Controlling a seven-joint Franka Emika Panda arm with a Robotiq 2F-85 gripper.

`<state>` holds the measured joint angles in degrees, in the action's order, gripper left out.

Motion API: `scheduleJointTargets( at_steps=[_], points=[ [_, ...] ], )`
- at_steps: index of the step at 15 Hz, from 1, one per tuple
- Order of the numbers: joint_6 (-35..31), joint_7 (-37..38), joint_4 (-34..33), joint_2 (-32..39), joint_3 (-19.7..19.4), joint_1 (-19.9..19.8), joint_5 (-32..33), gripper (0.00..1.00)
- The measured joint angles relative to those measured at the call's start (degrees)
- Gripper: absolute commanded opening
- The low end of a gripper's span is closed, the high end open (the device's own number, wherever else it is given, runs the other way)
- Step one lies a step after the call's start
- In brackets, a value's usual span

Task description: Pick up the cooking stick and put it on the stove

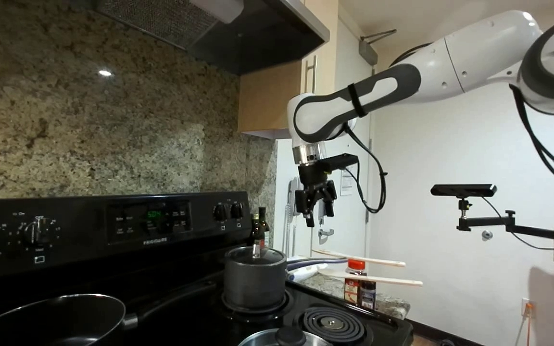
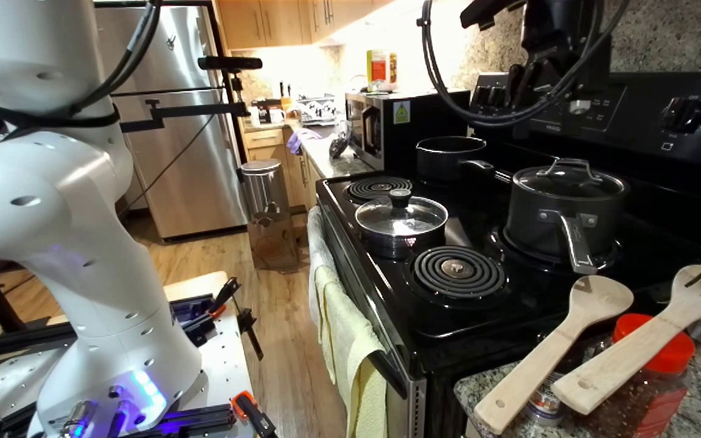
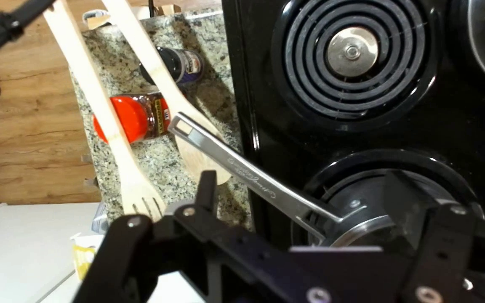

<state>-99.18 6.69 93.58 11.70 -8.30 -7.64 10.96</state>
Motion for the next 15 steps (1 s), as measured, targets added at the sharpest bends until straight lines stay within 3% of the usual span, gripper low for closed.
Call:
scheduleJointTargets(
  at_steps=[4, 7, 12, 15],
  points=[
    [-0.03, -14.88, -6.96, 4.37, -3.40, -5.82, -0.39, 1.00],
    [0.02, -26.63, -12.27, 9.15, -3.80, -10.52, -0.35, 1.00],
    [0.04, -29.00, -15.62, 13.08, -3.74, -11.56, -0.33, 1.00],
    [2.53, -36.75, -15.72, 13.51, -3.47, -11.88, 0.72, 1.00]
  ],
)
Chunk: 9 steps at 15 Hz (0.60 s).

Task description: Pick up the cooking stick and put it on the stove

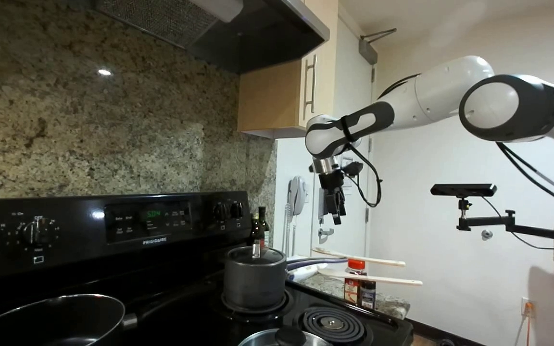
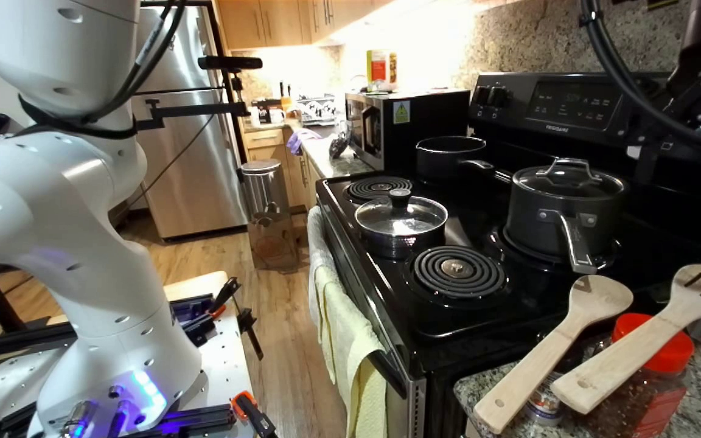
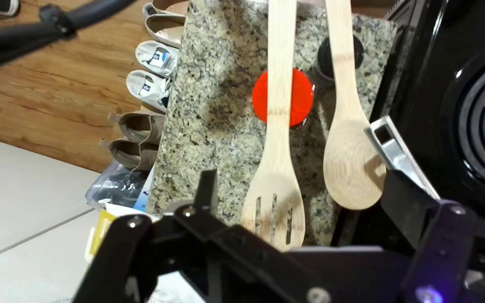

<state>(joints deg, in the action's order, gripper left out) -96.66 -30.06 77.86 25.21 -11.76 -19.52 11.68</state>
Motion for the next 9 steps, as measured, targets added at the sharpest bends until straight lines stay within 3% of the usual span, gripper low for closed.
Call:
scheduleJointTargets(
  at_steps=[3, 9],
  points=[
    [2.29, -7.43, -0.40, 1.06, -0.16, -1.40, 1.51, 1.00],
    [5.91, -8.61, -0.39, 4.00, -0.25, -4.11, -0.92, 1.00]
  ],
)
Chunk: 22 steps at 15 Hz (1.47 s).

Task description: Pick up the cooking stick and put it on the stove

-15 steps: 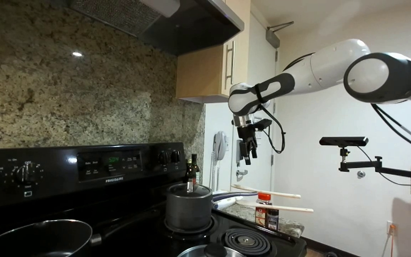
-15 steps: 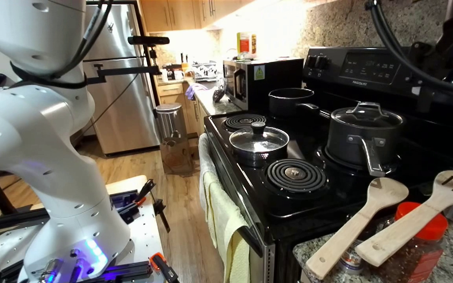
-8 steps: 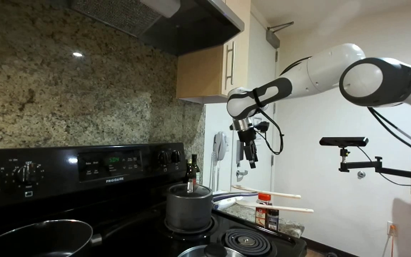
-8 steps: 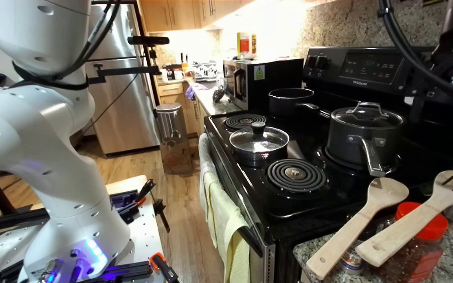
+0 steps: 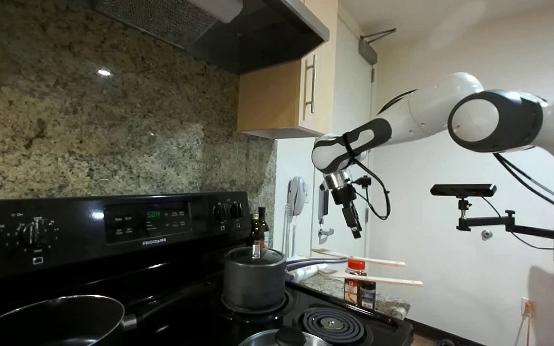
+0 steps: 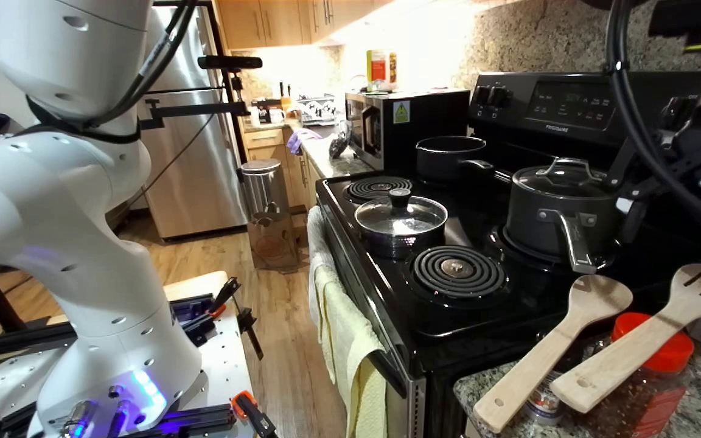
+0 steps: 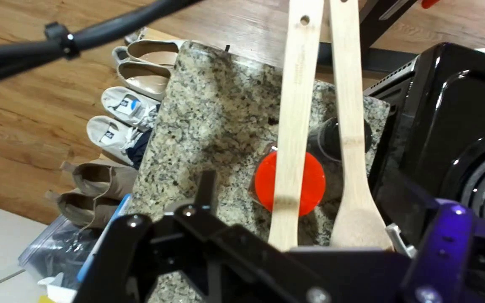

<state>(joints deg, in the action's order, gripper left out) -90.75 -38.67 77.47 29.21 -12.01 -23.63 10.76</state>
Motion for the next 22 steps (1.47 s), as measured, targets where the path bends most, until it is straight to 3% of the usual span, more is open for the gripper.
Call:
scheduleJointTargets(
  at_steps=[7, 14, 15, 16, 22],
  points=[
    [-0.48, 0.82, 0.00, 3.58, 0.25, -1.72, -6.46, 1.00],
    [-7.14, 1.01, 0.42, 5.85, 0.62, -4.20, -11.06, 1.00],
    [-8.36, 1.25, 0.78, 6.01, 0.70, -4.56, -12.18, 0.75],
    [-9.38, 1.66, 1.18, 6.12, 0.73, -4.86, -13.19, 0.73],
    [-15.23, 3.74, 2.79, 5.99, 0.73, -6.11, -16.99, 0.32]
  ],
)
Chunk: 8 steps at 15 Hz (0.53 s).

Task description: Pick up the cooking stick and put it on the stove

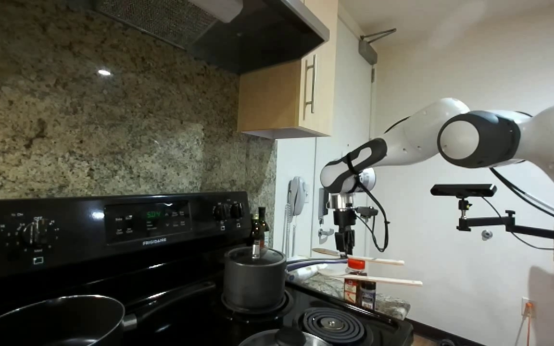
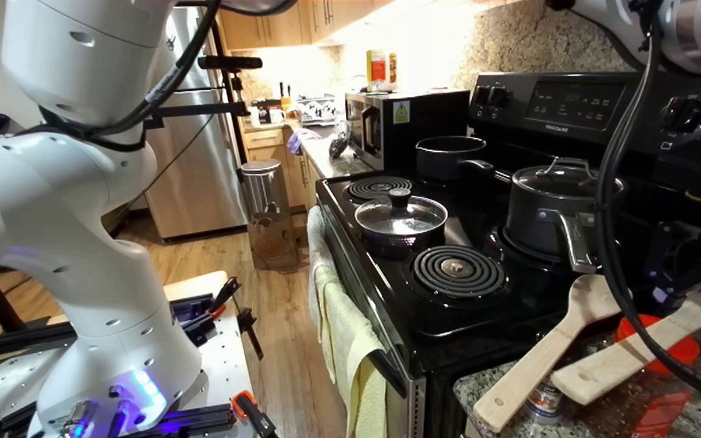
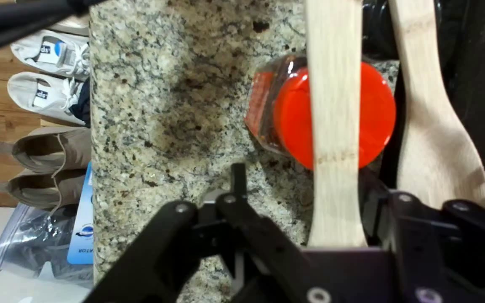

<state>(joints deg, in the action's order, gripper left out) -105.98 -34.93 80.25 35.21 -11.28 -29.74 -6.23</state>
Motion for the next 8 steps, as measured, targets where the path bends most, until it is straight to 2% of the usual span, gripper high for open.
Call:
scheduleJointTargets(
  at_steps=[4, 8],
  points=[
    [-3.29, 0.03, 1.40, -0.85, 0.01, 0.09, -0.35, 0.08],
    [-4.18, 0.05, 2.64, -1.79, 0.28, 0.12, -0.35, 0.01]
  ],
)
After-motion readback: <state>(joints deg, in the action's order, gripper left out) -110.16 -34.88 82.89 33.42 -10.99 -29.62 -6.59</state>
